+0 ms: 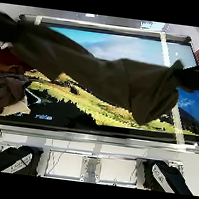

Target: Fold the shirts.

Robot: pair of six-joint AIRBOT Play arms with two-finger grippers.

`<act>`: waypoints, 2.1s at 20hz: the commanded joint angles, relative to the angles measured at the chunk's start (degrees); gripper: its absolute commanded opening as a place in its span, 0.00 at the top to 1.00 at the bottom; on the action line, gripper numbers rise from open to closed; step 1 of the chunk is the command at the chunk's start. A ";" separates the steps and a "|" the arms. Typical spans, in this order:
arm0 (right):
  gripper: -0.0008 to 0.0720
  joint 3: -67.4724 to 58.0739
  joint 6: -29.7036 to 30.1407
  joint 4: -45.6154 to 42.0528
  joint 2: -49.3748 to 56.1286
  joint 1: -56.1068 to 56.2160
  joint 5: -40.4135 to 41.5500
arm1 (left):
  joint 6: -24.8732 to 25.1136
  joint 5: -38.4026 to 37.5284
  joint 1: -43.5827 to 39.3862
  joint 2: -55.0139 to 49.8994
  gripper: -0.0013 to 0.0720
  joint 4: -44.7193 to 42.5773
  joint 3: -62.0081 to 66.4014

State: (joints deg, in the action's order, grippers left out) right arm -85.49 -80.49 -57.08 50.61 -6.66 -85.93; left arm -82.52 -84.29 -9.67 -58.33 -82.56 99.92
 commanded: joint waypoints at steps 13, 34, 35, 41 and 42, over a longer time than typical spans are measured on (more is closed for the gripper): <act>0.94 30.42 -0.57 -0.79 26.21 3.61 32.06 | -5.14 31.82 -0.02 -9.44 0.97 9.66 -54.75; 0.20 39.82 0.94 -8.31 21.46 10.32 13.09 | -4.63 35.12 -0.02 -11.28 0.97 12.26 -54.75; 0.20 41.22 0.92 -8.24 21.46 12.13 15.04 | -4.61 35.12 -0.02 -11.28 0.97 12.26 -54.75; 0.79 44.61 0.81 -7.80 21.46 17.00 28.61 | -3.23 35.89 -0.02 -11.28 0.97 12.07 -54.75; 0.94 44.11 0.96 -8.02 21.46 17.00 28.76 | -2.23 36.92 0.00 -11.28 0.97 12.00 -54.58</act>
State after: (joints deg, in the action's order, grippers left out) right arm -42.02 -79.72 -65.30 72.12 8.93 -62.39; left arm -86.48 -48.88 -9.67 -69.56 -70.32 45.21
